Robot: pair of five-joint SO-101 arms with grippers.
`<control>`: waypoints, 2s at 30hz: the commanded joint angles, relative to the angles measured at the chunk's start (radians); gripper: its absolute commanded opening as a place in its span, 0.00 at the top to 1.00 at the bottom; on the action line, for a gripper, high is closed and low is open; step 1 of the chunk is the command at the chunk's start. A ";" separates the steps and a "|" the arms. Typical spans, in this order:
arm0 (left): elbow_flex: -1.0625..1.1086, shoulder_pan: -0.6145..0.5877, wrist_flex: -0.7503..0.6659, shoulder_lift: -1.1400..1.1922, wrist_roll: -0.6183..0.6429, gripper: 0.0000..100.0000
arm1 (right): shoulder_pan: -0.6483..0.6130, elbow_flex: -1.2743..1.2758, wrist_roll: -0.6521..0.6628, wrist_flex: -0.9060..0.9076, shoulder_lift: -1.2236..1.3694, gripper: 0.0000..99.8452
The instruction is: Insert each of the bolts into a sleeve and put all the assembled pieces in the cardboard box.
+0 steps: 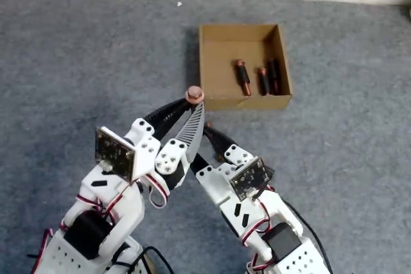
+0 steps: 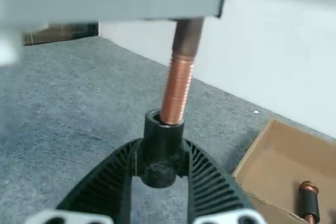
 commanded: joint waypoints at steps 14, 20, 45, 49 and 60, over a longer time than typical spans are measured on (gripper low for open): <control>0.074 -0.015 -0.012 0.013 -0.049 0.99 | 0.036 0.090 0.011 -0.010 -0.016 0.99; 0.076 -0.021 0.051 0.013 -0.049 0.91 | 0.038 0.090 0.011 -0.010 -0.016 0.99; 0.073 -0.105 0.196 0.013 -0.178 0.87 | 0.329 0.085 0.017 -0.005 -0.015 0.99; 0.136 -0.162 0.081 0.021 -0.178 0.87 | 0.409 0.081 0.018 -0.005 -0.012 0.99; 0.203 -0.163 -0.021 0.022 -0.178 0.87 | 0.430 -0.252 0.081 -0.010 0.153 0.99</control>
